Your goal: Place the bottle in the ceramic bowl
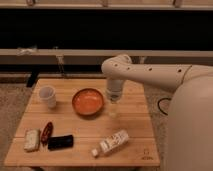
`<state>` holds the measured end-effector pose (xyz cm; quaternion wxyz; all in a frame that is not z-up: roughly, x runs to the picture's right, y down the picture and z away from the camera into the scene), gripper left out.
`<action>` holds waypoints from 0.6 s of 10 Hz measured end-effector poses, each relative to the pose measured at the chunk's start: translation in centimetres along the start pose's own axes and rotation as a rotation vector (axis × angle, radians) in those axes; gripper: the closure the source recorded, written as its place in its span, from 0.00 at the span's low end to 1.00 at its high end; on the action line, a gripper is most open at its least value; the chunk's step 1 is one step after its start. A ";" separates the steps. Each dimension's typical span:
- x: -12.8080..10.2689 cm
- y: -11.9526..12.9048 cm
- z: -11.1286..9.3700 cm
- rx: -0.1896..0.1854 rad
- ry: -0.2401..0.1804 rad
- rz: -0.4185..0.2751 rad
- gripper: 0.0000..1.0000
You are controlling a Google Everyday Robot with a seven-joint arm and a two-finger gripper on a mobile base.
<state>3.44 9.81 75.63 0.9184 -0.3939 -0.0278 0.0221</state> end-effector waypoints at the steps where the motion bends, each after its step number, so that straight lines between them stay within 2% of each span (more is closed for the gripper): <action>1: 0.0 0.0 0.0 0.000 0.000 0.000 0.20; 5: 0.1 0.1 0.0 0.000 0.002 -0.002 0.20; 6: 0.2 0.4 0.0 0.019 0.002 -0.020 0.20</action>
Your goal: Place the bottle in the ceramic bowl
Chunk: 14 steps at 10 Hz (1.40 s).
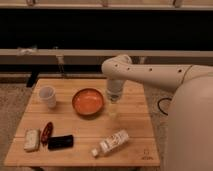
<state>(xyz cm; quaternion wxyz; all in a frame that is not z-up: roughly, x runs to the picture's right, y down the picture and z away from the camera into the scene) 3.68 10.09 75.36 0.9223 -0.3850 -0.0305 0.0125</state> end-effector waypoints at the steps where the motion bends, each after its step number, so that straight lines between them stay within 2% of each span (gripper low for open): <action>1: 0.3 1.0 0.0 0.039 -0.002 -0.035 0.20; 2: 1.0 2.8 0.2 0.081 -0.009 -0.074 0.20; 4: 2.5 5.1 0.6 0.122 -0.026 -0.109 0.20; 5: 3.8 6.9 1.5 0.137 -0.044 -0.126 0.20; 8: 4.4 8.6 5.2 0.111 -0.062 -0.152 0.20; 10: 4.1 9.4 8.0 0.070 -0.051 -0.179 0.20; 12: 4.1 9.5 10.0 0.020 -0.051 -0.186 0.20; 14: 4.1 9.7 11.0 -0.009 -0.048 -0.191 0.20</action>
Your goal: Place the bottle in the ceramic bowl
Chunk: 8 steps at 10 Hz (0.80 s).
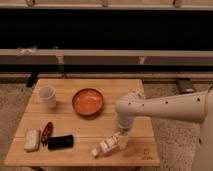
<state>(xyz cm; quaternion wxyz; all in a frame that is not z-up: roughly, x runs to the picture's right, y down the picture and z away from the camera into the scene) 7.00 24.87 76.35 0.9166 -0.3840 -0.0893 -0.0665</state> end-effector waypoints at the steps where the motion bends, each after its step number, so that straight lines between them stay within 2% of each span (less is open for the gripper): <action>1: -0.1 0.2 0.7 -0.020 0.002 -0.004 0.20; 2: -0.2 0.3 1.1 -0.030 0.008 -0.005 0.22; 3: -0.3 0.3 1.5 -0.039 0.017 -0.006 0.29; 4: -0.4 0.4 1.8 -0.048 0.026 -0.009 0.38; 5: -0.6 0.3 2.2 -0.059 0.038 -0.006 0.51; 6: -0.4 0.3 2.3 -0.068 0.049 0.005 0.59; 8: 0.2 -0.1 2.2 -0.087 0.087 0.054 0.82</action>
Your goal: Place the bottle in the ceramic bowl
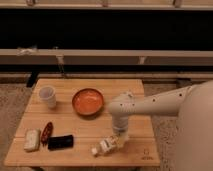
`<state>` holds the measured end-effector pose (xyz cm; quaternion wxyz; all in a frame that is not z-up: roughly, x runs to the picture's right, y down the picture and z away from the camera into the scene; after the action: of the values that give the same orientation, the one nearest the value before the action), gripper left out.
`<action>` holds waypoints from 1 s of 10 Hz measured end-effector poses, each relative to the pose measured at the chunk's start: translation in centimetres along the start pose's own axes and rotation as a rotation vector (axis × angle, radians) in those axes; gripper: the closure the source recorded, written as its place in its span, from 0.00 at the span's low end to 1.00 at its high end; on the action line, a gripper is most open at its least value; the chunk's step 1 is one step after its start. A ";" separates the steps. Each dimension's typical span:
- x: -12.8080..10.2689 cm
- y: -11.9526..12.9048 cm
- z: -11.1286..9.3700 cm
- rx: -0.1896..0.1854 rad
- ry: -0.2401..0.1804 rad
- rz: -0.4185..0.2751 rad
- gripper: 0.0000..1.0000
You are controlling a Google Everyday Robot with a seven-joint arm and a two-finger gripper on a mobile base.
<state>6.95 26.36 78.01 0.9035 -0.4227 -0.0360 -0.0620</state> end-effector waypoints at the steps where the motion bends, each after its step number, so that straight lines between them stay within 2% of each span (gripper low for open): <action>1: 0.7 -0.1 -0.5 0.001 -0.001 0.024 0.90; 2: 1.1 -0.2 -1.3 0.005 -0.009 0.038 0.96; 3: 1.3 -0.4 -3.6 0.019 -0.026 0.048 1.00; 4: 1.4 -0.6 -5.0 0.028 -0.032 0.049 1.00; 6: 1.5 -1.1 -9.2 0.062 -0.048 0.041 1.00; 7: 1.1 -2.2 -12.0 0.085 -0.052 0.023 1.00; 8: 0.8 -3.2 -13.2 0.096 -0.053 0.013 1.00; 10: -0.7 -6.8 -15.2 0.111 -0.049 -0.011 1.00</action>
<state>5.50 10.41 73.40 0.9240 -0.3732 -0.0639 -0.0545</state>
